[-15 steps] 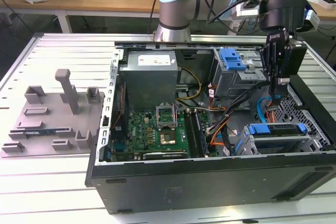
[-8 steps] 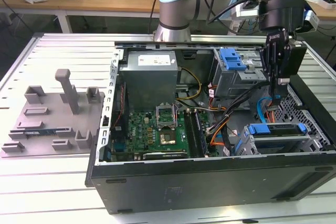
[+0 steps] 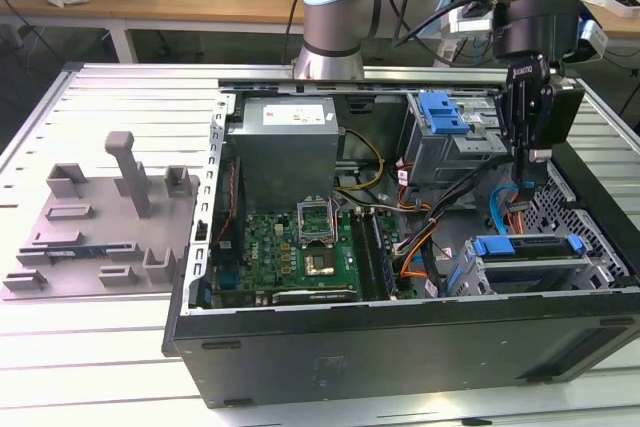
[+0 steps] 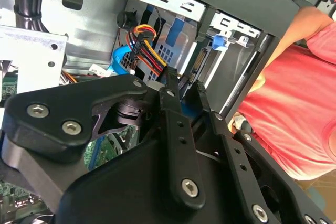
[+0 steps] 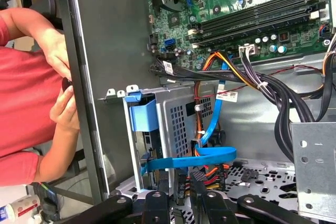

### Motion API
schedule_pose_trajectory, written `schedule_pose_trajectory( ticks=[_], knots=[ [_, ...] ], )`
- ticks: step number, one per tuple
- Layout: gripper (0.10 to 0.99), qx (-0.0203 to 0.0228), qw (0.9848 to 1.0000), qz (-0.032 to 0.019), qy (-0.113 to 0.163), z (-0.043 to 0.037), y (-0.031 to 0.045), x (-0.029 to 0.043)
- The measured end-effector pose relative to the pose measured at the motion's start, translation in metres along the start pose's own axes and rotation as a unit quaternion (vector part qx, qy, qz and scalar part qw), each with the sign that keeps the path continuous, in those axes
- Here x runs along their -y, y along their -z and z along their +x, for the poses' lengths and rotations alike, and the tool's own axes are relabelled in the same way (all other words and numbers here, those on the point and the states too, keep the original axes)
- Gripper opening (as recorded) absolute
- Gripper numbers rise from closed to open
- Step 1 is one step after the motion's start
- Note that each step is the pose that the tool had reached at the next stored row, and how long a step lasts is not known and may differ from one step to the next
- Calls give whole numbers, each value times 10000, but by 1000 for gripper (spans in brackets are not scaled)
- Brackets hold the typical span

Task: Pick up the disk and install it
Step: 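Insert the first disk wire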

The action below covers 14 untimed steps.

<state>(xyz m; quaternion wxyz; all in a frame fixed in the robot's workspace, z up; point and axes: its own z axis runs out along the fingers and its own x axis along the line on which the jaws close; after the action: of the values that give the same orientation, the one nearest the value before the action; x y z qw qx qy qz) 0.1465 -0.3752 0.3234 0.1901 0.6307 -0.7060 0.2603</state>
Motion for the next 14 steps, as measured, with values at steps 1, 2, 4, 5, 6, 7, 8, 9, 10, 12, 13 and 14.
schedule_pose_trajectory(
  ticks=[1, 2, 4, 5, 6, 7, 8, 9, 10, 12, 13, 14],
  knots=[
    [294, 0, 10000, 0, 0, -1, -2, 0],
    [294, 0, 10000, 0, 0, -2, -3, 0],
    [294, 0, 10000, 0, 0, -5, -6, -1],
    [212, 0, 10000, 0, 0, -6, -8, -1],
    [212, -1, 10000, 0, 0, -7, -9, -1],
    [212, 0, 10000, 0, 0, -7, -10, -1],
    [169, -1, 10000, 0, 1, -8, -10, -1],
    [165, 0, 10000, 0, 0, -8, -11, -2],
    [165, 0, 10000, 0, 0, -8, -11, -1],
    [165, 0, 10000, 0, 0, -9, -11, -2],
    [165, 0, 10000, 0, 0, -9, -12, -2],
    [165, 0, 10000, 0, 1, -9, -12, -2]
  ],
)
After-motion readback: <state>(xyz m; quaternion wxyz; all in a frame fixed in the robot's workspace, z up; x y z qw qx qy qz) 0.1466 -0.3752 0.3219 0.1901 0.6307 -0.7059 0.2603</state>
